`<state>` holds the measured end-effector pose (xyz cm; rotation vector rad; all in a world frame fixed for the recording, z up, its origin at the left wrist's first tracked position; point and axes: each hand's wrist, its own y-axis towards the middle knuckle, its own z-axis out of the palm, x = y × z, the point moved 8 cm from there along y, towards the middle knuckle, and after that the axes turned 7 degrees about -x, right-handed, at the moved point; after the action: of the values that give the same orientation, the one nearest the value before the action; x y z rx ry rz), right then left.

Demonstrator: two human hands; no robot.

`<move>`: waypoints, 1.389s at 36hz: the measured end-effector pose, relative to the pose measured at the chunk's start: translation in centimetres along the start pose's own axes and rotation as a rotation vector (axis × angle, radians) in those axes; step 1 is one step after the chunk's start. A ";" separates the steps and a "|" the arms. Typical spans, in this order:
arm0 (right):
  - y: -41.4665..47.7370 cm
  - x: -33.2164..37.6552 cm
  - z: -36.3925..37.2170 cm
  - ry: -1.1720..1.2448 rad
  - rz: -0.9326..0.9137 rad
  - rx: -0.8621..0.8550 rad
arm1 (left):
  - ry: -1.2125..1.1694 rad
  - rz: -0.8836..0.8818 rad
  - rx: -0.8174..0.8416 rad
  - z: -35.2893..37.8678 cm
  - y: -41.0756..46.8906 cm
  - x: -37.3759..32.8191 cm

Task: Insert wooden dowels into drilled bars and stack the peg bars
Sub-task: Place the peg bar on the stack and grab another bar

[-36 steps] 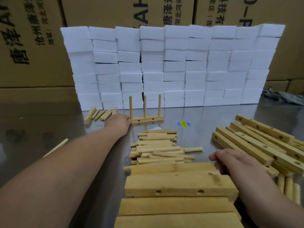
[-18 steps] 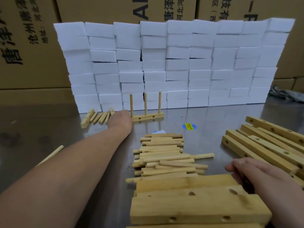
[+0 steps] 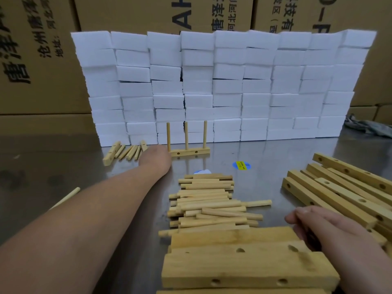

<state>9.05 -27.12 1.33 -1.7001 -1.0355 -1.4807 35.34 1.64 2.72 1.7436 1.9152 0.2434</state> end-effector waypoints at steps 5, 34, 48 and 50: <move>0.3 0.0 -0.1 -0.061 -0.046 0.000 | -0.010 0.051 -0.071 -1.5 -1.2 -1.0; -4.1 5.6 -0.2 -0.031 -0.718 0.197 | -0.643 -0.021 0.147 -7.1 -16.0 -0.9; -6.7 5.0 2.4 -0.488 -0.882 0.501 | -0.598 0.150 0.216 -7.6 -16.9 -2.5; -6.5 4.9 2.4 -0.491 -0.878 0.498 | -0.615 0.116 0.225 -7.4 -16.8 -2.2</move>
<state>4.72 -21.17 5.61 -1.2977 -2.4027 -1.0900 17.13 -1.42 1.61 1.7987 1.4311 -0.4391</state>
